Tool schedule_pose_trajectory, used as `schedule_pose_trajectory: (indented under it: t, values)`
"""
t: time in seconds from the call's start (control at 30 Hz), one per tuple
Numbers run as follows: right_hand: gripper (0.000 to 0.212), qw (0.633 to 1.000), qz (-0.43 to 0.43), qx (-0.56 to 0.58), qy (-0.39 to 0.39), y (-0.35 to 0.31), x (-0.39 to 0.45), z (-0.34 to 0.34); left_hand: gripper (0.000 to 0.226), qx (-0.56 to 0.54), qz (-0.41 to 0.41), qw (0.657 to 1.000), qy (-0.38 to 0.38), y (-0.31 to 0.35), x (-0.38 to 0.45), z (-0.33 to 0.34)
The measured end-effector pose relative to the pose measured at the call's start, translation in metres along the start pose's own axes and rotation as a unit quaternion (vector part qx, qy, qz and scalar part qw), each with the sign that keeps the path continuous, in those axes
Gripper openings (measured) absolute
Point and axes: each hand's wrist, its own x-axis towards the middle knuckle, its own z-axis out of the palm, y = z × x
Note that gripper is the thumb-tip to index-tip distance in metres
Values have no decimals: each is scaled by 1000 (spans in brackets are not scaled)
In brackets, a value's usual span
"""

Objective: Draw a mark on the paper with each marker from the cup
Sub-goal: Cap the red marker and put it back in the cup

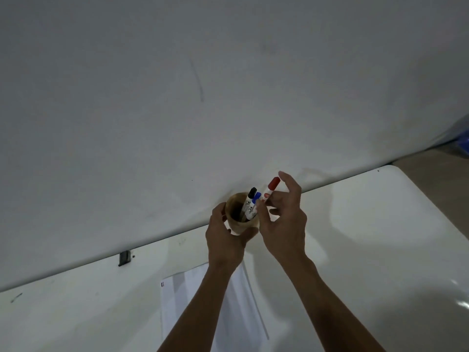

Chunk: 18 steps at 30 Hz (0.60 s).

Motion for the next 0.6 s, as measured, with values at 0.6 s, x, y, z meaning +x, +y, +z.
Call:
schedule_pose_trajectory:
  t: [0.6]
  values:
    - [37,996,27,-88,17,22,-6,27,69,-103,11,995,3,-14,4,-1]
